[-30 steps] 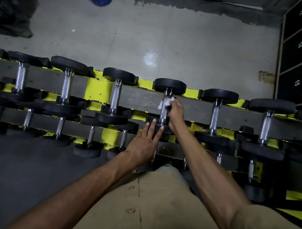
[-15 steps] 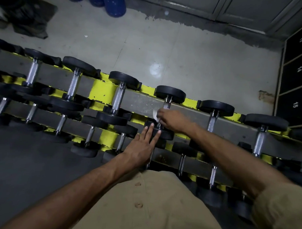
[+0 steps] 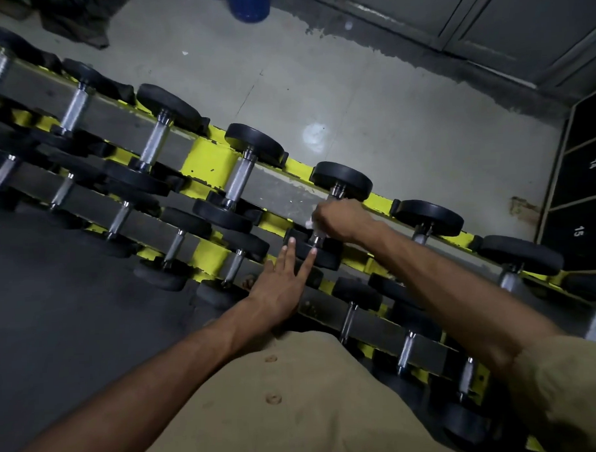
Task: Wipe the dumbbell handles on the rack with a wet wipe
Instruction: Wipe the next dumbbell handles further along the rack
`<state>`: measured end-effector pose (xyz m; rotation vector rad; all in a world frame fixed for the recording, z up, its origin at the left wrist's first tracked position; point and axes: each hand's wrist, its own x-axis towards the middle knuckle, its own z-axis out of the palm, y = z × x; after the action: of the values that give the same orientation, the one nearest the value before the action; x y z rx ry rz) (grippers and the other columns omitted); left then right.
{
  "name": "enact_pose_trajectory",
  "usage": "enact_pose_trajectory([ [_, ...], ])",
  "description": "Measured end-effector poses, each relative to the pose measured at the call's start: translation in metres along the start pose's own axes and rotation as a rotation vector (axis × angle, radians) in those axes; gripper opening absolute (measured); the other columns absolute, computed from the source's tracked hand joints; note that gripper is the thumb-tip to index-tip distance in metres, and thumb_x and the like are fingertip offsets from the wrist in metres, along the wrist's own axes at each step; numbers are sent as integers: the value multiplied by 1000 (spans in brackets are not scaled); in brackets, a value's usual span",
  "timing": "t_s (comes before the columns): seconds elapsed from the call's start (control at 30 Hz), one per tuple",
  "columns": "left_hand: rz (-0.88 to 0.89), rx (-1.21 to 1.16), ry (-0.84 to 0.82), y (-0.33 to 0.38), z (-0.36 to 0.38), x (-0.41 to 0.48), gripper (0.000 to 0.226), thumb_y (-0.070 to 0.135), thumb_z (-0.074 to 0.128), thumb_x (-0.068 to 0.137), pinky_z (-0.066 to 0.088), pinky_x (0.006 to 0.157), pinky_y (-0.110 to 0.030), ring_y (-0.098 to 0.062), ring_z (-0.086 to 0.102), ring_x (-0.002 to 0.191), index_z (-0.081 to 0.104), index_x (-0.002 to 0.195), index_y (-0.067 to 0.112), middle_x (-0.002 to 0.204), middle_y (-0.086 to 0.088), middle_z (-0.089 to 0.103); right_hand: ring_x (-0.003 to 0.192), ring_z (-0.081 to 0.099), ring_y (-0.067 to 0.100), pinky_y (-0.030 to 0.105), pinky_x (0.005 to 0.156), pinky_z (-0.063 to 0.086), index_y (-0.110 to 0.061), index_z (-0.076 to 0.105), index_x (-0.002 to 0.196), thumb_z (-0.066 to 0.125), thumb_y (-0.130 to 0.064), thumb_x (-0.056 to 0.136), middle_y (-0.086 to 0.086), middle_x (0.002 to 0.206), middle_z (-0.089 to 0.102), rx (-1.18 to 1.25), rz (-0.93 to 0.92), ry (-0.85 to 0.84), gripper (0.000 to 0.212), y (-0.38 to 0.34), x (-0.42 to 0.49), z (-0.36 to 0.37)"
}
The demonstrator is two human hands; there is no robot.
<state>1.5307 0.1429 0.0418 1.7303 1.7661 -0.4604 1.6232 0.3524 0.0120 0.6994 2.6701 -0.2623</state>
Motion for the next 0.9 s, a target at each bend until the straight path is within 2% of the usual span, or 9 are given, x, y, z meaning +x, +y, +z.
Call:
enact_pose_trajectory([
  [0.07, 1, 4, 0, 0, 0, -1, 97, 10, 48, 105, 16, 127, -58, -48, -12, 158, -31, 159, 14, 161, -35, -32, 85, 68, 27, 33, 55, 45, -24, 69, 96, 54, -36, 96, -1, 102, 66, -32, 51, 79, 19, 2, 2, 4],
  [0.17, 7, 5, 2, 0, -1, -2, 96, 11, 48, 105, 15, 128, -57, -47, -10, 158, -31, 160, 15, 162, -35, -31, 86, 67, 25, 41, 67, 57, -24, 67, 98, 47, -46, 99, 1, 103, 68, 135, -47, -68, 30, -16, -8, 15],
  [0.23, 5, 1, 13, 1, 0, -2, 96, 12, 48, 105, 16, 128, -56, -47, -9, 159, -30, 160, 15, 162, -35, -30, 85, 68, 22, 39, 70, 57, -26, 68, 101, 49, -46, 98, -1, 104, 73, 185, -96, -124, 28, -12, -14, 15],
  [0.33, 5, 17, 16, 0, 0, -3, 99, 9, 50, 104, 17, 128, -55, -47, -9, 159, -32, 159, 15, 162, -35, -31, 94, 71, 19, 34, 71, 57, -30, 71, 109, 61, -32, 94, -6, 112, 74, 132, -81, 23, 19, 10, -11, 7],
  [0.43, 4, 24, 11, -1, 0, -3, 103, 9, 53, 103, 16, 128, -55, -46, -10, 159, -34, 158, 15, 161, -35, -33, 99, 68, 23, 38, 68, 58, -25, 71, 105, 66, -6, 83, -4, 115, 68, 77, -15, 241, 30, 17, -18, 11],
  [0.6, -1, 26, 9, 0, 0, -4, 107, 13, 58, 102, 17, 127, -54, -48, -10, 158, -33, 158, 14, 160, -36, -34, 78, 59, 27, 35, 60, 48, -21, 53, 102, 69, -10, 82, 3, 108, 53, 436, 99, 397, 27, -16, -47, 51],
  [0.67, -9, 12, 9, 1, 0, -4, 109, 17, 60, 102, 18, 127, -54, -48, -10, 158, -33, 158, 14, 160, -36, -35, 80, 60, 25, 32, 63, 43, -18, 54, 100, 66, -13, 84, 2, 97, 61, 675, 232, 488, 21, -25, -52, 59],
  [0.8, -15, 9, 8, 2, 0, -5, 114, 24, 65, 101, 18, 127, -54, -49, -9, 158, -33, 158, 13, 158, -36, -37, 81, 64, 8, 35, 70, 56, -24, 63, 95, 68, -10, 82, -12, 86, 66, 1061, 604, 570, 20, -27, -42, 61],
  [0.9, -13, -3, 8, 2, -2, -6, 110, 29, 61, 103, 18, 126, -54, -50, -8, 158, -31, 159, 12, 159, -37, -35, 80, 67, 14, 43, 70, 61, -29, 68, 85, 67, -1, 84, -11, 83, 68, 1278, 862, 695, 28, -25, -23, 58],
])
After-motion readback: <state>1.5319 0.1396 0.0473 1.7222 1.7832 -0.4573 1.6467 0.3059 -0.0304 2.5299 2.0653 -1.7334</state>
